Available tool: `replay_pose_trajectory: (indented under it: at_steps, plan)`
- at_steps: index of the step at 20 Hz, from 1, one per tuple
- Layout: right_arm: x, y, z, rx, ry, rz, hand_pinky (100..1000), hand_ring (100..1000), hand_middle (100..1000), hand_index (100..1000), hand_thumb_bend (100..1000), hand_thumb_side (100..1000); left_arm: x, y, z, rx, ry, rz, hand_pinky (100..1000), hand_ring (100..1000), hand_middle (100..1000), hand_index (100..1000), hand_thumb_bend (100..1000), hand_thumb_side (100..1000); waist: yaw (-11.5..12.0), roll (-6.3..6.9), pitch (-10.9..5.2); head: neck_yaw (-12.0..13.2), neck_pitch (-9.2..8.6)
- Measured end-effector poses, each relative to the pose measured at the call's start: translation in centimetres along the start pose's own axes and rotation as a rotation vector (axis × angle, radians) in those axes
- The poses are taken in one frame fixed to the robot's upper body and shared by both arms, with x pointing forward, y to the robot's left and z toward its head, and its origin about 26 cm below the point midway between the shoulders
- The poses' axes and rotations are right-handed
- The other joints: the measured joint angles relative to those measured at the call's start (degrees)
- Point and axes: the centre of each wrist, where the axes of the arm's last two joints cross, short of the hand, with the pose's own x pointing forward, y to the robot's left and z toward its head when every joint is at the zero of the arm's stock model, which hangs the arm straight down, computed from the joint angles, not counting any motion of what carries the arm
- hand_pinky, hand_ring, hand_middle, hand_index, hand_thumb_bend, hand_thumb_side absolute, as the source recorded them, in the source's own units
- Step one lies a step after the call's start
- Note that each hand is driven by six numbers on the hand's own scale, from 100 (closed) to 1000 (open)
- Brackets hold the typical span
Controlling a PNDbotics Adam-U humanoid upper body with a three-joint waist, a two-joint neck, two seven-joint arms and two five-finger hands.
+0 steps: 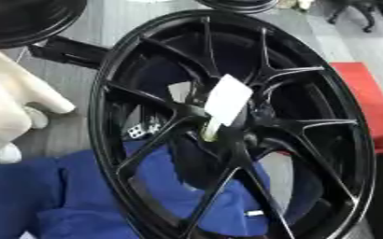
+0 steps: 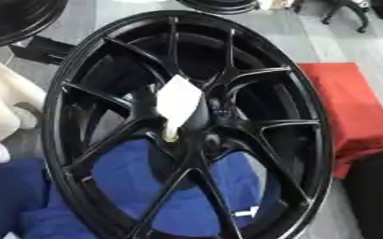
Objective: Pull the pin out of the wheel hub.
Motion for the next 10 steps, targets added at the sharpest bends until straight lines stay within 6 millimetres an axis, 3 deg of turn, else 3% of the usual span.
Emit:
replay_pose_trajectory:
  at_steps: [5,10]
  plan:
    - [-5.6,2.9,2.8,-0.061,0.275,-0.051,801,653,382,430,100,100,-0.1,0.0,0.1,0.006,0.007,0.005,843,804,789,849,525,627,-1.0,0.99,-0.59,0.9,0.37]
    - [-9.2,5.8,5.6,-0.079,0.486,-0.074,804,671,409,458,100,100,-0.3,0.1,0.3,0.017,0.021,0.009,842,804,788,849,523,627,-1.9,1.27,-1.84,1.9,0.83]
